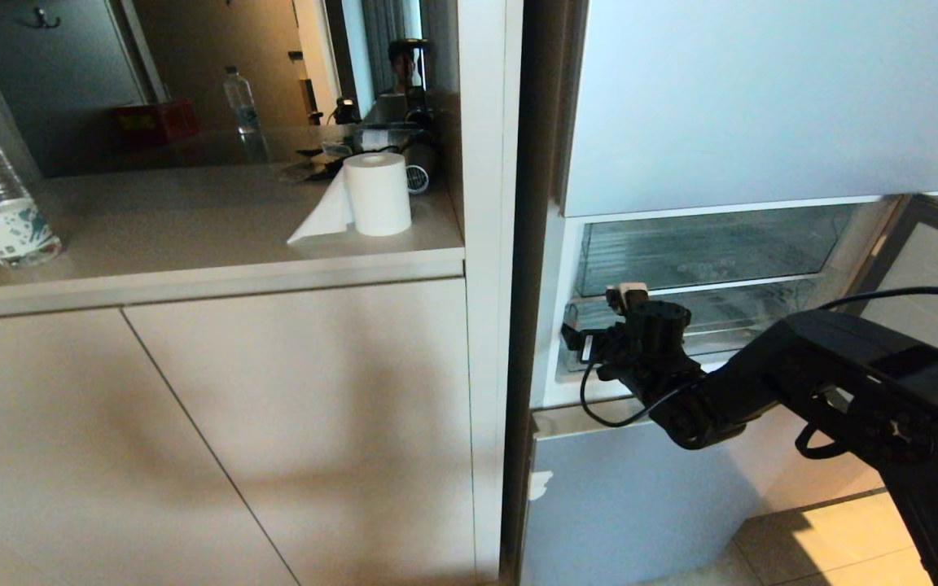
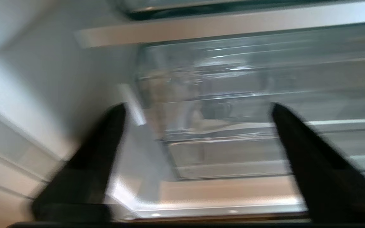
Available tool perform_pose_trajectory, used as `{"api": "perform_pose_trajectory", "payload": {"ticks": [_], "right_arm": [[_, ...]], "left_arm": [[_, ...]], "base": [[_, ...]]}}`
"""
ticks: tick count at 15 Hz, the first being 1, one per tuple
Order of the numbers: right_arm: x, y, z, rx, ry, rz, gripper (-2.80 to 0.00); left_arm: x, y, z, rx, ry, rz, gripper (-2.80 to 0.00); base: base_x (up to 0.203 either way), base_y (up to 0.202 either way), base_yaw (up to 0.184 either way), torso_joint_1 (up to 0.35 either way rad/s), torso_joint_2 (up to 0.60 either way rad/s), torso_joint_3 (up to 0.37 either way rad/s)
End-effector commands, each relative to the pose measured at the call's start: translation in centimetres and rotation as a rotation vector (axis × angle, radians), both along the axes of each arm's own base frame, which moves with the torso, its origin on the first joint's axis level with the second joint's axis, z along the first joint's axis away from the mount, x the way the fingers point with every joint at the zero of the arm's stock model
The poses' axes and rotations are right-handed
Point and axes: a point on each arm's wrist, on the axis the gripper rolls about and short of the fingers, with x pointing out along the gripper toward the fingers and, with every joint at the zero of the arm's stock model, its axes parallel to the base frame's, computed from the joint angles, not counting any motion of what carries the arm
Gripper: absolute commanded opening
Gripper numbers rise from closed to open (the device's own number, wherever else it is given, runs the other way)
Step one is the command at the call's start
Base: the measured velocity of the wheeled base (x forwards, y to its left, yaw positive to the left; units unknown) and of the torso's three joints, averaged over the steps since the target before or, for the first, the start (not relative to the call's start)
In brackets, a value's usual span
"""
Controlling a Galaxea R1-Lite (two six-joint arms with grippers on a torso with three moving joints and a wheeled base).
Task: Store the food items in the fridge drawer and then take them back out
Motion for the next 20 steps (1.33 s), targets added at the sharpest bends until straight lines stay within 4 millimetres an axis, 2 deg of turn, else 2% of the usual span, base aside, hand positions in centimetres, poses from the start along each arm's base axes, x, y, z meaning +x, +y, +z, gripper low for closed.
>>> {"api": "perform_pose_trajectory", "payload": {"ticks": [1,8,14,18,20], "right_arm": [[0.0,0.7,0.2,0.006,-0.015,0.013,-2.8],[0.1,2.8,0.3,0.023,-0.005,0.05,-2.8],[-0.5,2.7,0.4,0.031,0.012,0.053,-2.8],[-3.4,2.2,1.3,0.039,0.071,0.066,-2.8],[-5.7,1.5,1.6,0.027,0.118,0.079,-2.8]], "left_arm": [[0.0,0.0,0.0,0.0,0.001,0.0,-2.8],[0.0,0.0,0.0,0.0,0.001,0.0,-2.8],[0.0,0.0,0.0,0.0,0.001,0.0,-2.8],[0.0,0.0,0.0,0.001,0.001,0.0,-2.8],[0.0,0.0,0.0,0.0,0.001,0.0,-2.8]], "base": [[0.0,0.0,0.0,0.0,0.0,0.0],[0.0,0.0,0.0,0.0,0.0,0.0],[0.0,0.0,0.0,0.0,0.0,0.0],[0.0,0.0,0.0,0.0,0.0,0.0],[0.0,0.0,0.0,0.0,0.0,0.0]]}}
